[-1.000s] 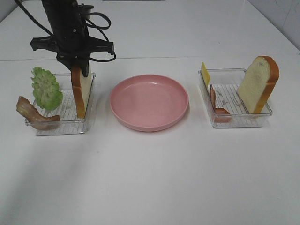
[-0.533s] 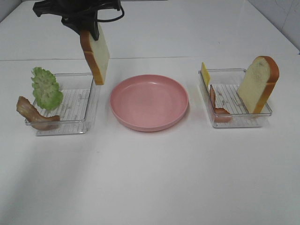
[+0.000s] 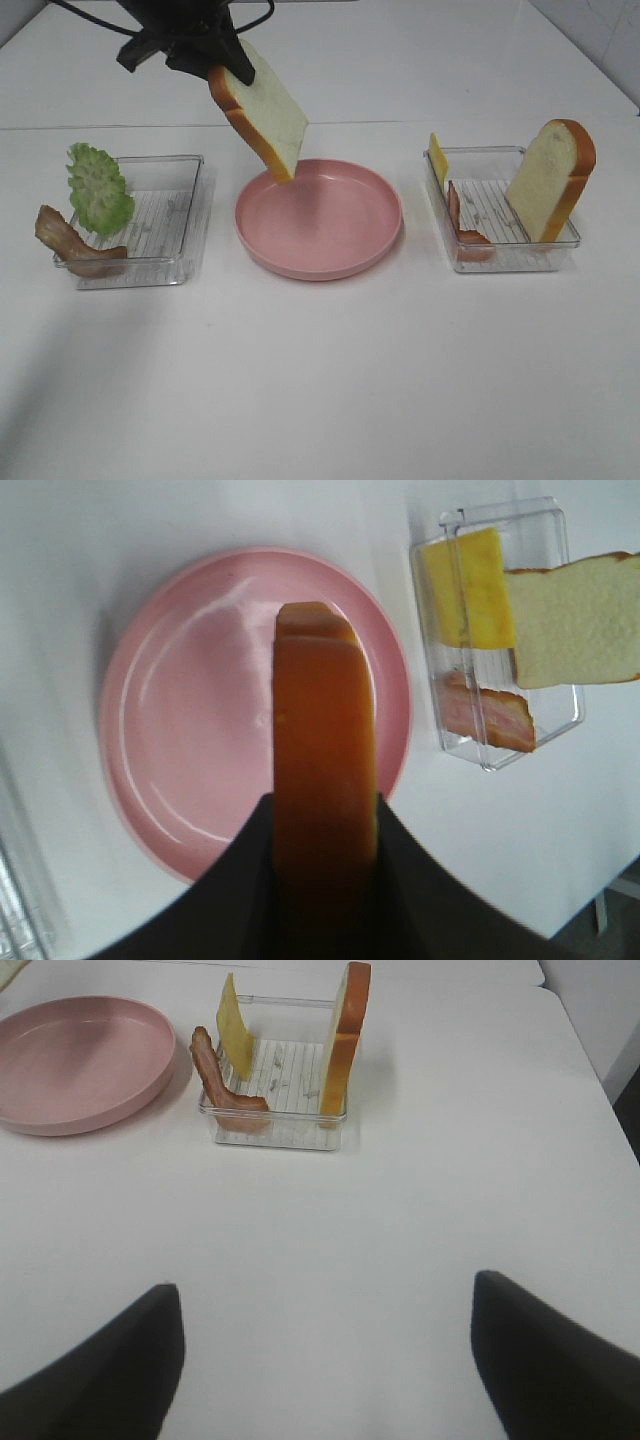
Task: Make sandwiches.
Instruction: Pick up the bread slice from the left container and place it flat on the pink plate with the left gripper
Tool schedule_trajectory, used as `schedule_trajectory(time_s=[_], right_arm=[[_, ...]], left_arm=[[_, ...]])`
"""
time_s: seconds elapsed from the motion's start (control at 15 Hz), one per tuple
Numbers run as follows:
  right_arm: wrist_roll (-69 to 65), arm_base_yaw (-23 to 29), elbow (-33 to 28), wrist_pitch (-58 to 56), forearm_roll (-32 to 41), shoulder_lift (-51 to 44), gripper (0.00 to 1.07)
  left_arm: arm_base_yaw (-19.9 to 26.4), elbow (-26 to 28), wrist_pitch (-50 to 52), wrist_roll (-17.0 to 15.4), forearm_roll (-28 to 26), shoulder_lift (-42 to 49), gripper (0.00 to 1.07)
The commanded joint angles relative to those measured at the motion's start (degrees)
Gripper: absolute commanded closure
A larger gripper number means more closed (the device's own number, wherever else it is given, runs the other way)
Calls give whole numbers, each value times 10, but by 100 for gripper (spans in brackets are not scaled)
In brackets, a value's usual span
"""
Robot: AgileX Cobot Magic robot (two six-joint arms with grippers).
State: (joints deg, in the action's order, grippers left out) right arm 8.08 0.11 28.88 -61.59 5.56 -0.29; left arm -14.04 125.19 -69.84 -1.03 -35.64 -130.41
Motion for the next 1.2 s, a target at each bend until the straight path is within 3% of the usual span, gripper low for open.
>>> schedule_trajectory(time_s=[0.07,0.4,0.53,0.8,1.0,1.07,1.2], right_arm=[[7,-5,1,6,-2,-9,32],[7,-5,1,6,-2,-9,32],[7,-5,1,6,-2,-9,32],[7,-5,1,6,-2,-9,32],[7,-5,1,6,-2,-9,32],[7,-5,1,6,-2,-9,32],[7,-5,1,6,-2,-9,32]], left_arm=[[1,3,-13,38,-98,-60,107],[1,3,5,55,-221,-149,107],[-2,3,5,55,-240,-164,107],[-9,3,50,66,-237,-176,107],[-18,3,62,53,-234,-176,105],[-22,3,64,52,-232,-176,99],[-22,3,64,52,-218,-176,76]])
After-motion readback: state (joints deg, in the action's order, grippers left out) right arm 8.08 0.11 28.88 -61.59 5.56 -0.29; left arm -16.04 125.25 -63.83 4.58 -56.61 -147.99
